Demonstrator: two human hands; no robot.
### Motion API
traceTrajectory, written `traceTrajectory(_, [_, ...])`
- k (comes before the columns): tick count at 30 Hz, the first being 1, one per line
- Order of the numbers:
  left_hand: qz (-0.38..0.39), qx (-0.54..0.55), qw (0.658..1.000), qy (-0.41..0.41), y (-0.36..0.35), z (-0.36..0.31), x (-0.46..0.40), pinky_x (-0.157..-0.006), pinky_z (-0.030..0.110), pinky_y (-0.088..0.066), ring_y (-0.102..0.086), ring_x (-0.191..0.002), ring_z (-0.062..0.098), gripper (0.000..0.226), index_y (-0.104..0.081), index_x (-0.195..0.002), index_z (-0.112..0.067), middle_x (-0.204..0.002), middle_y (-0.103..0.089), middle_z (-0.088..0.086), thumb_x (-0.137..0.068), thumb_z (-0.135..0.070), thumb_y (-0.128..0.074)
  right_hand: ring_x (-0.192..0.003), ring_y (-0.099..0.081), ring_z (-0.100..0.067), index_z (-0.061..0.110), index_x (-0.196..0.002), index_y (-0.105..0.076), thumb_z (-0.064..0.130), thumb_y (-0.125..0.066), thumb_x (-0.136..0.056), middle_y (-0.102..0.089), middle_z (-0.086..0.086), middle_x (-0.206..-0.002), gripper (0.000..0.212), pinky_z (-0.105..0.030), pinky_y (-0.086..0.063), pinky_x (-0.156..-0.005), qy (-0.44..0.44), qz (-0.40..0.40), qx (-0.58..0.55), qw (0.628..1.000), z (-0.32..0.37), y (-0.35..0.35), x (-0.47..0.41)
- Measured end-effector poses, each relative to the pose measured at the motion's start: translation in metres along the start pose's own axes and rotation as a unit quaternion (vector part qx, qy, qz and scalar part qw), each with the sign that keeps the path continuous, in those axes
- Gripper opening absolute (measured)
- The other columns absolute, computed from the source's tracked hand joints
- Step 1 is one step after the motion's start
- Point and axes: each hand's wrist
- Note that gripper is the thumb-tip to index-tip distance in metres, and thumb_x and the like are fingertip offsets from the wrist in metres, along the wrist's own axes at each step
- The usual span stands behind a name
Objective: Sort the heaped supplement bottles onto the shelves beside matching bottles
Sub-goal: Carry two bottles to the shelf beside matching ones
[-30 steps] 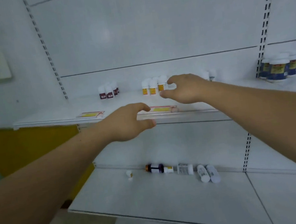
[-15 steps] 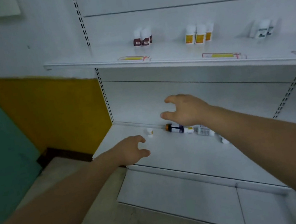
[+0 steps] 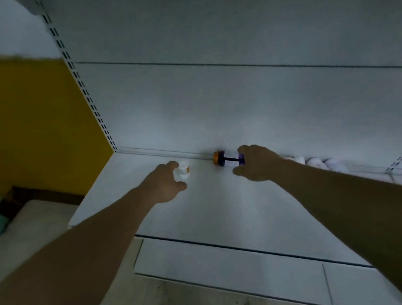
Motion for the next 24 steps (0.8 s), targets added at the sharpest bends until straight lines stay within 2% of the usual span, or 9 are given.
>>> traceTrajectory(3, [-0.037,-0.013,0.999,-0.03,-0.023,0.009,-0.053,-0.106,0.036,-0.034,-0.04,-0.13,0.033,0.073,-0.026,-0.147,-0.02,-0.148,-0.03,0.015,-0.086,-0.027,-0.066,-0.127,-0.042,-0.031,0.013,-0.145,-0.029,0.041,-0.054,-0.093,-0.039,-0.013,-0.142,0.064,-0.041,-0.04,-0.101,0.005,-0.001,0.051,0.999,-0.009,-0.03,-0.044])
traceTrajectory(8, [-0.02,-0.054,0.997,-0.046,-0.063,0.024,-0.113,-0.11,0.036,-0.03,-0.029,-0.138,0.033,0.073,-0.015,-0.151,-0.028,-0.158,0.0,0.01,-0.091,-0.014,-0.055,-0.134,-0.031,-0.03,0.017,-0.151,-0.012,0.036,-0.056,-0.091,-0.027,-0.009,-0.151,0.077,-0.042,-0.034,-0.104,0.002,-0.061,0.112,0.992,-0.018,-0.077,-0.092])
traceTrajectory(11, [-0.085,-0.026,0.994,-0.062,-0.07,0.033,-0.123,-0.096,0.034,-0.041,-0.05,-0.117,0.036,0.052,-0.042,-0.137,-0.017,-0.141,-0.031,0.015,-0.088,-0.005,-0.055,-0.123,-0.036,-0.03,0.013,-0.145,-0.026,0.034,-0.06,-0.087,-0.034,-0.012,-0.138,0.07,-0.038,-0.034,-0.097,-0.026,-0.126,0.19,0.973,-0.015,-0.092,-0.101])
traceTrajectory(13, [-0.127,0.086,0.988,-0.035,-0.067,0.037,-0.115,-0.083,0.03,-0.043,-0.055,-0.102,0.031,0.036,-0.054,-0.118,-0.011,-0.122,-0.05,0.016,-0.084,-0.008,-0.065,-0.115,-0.042,-0.03,0.015,-0.134,-0.039,0.027,-0.059,-0.086,-0.041,-0.012,-0.128,0.053,-0.036,-0.036,-0.091,-0.02,-0.149,0.21,0.966,-0.011,-0.091,-0.098])
traceTrajectory(15, [-0.106,0.311,0.944,0.041,-0.059,0.035,-0.091,-0.072,0.029,-0.048,-0.058,-0.089,0.025,0.028,-0.056,-0.105,-0.009,-0.114,-0.057,0.016,-0.081,-0.011,-0.071,-0.11,-0.048,-0.03,0.013,-0.128,-0.042,0.026,-0.057,-0.087,-0.049,-0.012,-0.122,0.045,-0.036,-0.038,-0.089,-0.011,-0.123,0.163,0.979,-0.007,-0.088,-0.084])
traceTrajectory(18, [-0.002,0.606,0.787,0.117,-0.035,0.025,-0.033,-0.057,0.021,-0.053,-0.06,-0.081,0.021,0.017,-0.055,-0.106,-0.003,-0.111,-0.058,0.019,-0.09,-0.01,-0.06,-0.085,-0.059,-0.022,0.012,-0.113,-0.051,0.029,-0.058,-0.09,-0.059,-0.005,-0.095,0.029,-0.027,-0.042,-0.067,-0.03,-0.091,-0.145,0.985,0.012,-0.071,-0.036])
traceTrajectory(19, [0.024,0.661,0.74,0.123,-0.026,0.023,-0.013,-0.056,0.021,-0.055,-0.06,-0.081,0.021,0.018,-0.055,-0.109,-0.001,-0.108,-0.059,0.019,-0.092,-0.009,-0.056,-0.078,-0.059,-0.018,0.013,-0.11,-0.053,0.026,-0.056,-0.091,-0.06,-0.003,-0.09,0.023,-0.024,-0.043,-0.064,-0.056,-0.073,-0.308,0.947,0.024,-0.064,-0.014])
traceTrajectory(21, [0.065,0.737,0.663,0.112,-0.004,0.014,0.032,-0.061,0.026,-0.058,-0.06,-0.085,0.024,0.021,-0.055,-0.111,0.004,-0.102,-0.061,0.02,-0.094,-0.006,-0.047,-0.081,-0.06,-0.019,0.015,-0.109,-0.056,0.02,-0.047,-0.095,-0.063,-0.007,-0.095,0.017,-0.028,-0.049,-0.074,-0.107,-0.049,-0.583,0.804,0.05,-0.05,0.034])
traceTrajectory(24, [0.095,0.771,0.625,0.081,0.031,-0.008,0.102,-0.075,0.039,-0.058,-0.059,-0.088,0.03,0.017,-0.055,-0.095,0.002,-0.093,-0.06,0.022,-0.093,-0.001,-0.038,-0.08,-0.063,-0.029,0.011,-0.115,-0.057,0.021,-0.037,-0.098,-0.063,-0.015,-0.093,0.028,-0.037,-0.051,-0.074,-0.128,-0.031,-0.794,0.593,0.083,-0.032,0.107])
Point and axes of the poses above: each hand's wrist, its own x-axis away from the middle knuckle, its own y-axis out of the back of the hand, z = x × y
